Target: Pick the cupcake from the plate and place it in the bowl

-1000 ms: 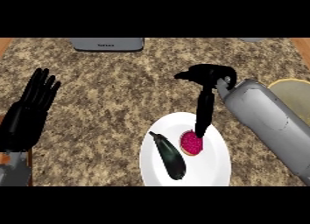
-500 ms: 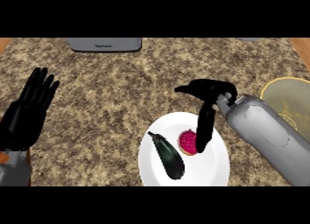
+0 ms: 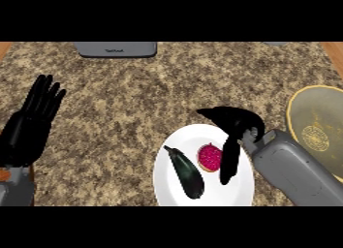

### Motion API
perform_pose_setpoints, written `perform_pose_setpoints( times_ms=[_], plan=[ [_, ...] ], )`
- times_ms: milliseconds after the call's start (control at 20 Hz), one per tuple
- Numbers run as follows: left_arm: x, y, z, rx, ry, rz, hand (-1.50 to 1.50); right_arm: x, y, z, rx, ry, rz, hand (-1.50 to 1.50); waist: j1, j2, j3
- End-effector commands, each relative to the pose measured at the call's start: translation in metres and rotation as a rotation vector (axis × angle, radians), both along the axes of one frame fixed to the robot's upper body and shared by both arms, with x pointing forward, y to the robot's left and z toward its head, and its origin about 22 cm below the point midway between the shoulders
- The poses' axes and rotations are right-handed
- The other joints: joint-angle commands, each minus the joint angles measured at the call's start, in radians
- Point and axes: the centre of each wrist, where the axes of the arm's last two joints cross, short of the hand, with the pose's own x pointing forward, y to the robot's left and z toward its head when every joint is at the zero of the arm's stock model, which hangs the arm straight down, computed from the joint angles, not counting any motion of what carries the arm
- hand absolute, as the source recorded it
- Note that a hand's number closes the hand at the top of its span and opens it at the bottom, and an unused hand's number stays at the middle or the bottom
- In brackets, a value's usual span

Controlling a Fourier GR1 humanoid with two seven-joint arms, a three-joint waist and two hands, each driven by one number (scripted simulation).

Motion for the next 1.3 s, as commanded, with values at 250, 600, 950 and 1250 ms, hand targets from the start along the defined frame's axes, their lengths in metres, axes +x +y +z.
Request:
perform_pose_setpoints(
  times_ms=[250,600,950,1250],
  plan=[
    [-0.001,0.000,-0.014,-0.005,-0.011,-0.024,0.00,0.002,0.010,-0.020,-0.032,-0.011,-0.008,-1.50,0.005,0.002,0.000],
    [0.002,0.010,0.006,-0.013,0.006,-0.006,0.00,-0.007,0.008,-0.054,-0.079,0.020,0.008,-1.50,0.005,0.002,0.000],
    [-0.005,-0.013,0.000,0.003,-0.012,0.001,0.00,0.010,-0.002,-0.075,-0.108,0.061,0.015,1.50,0.009,0.003,0.000],
    [0.002,-0.023,-0.003,-0.016,-0.012,-0.004,0.00,0.004,0.021,-0.059,-0.160,-0.019,0.190,1.50,0.006,0.002,0.000]
  ],
)
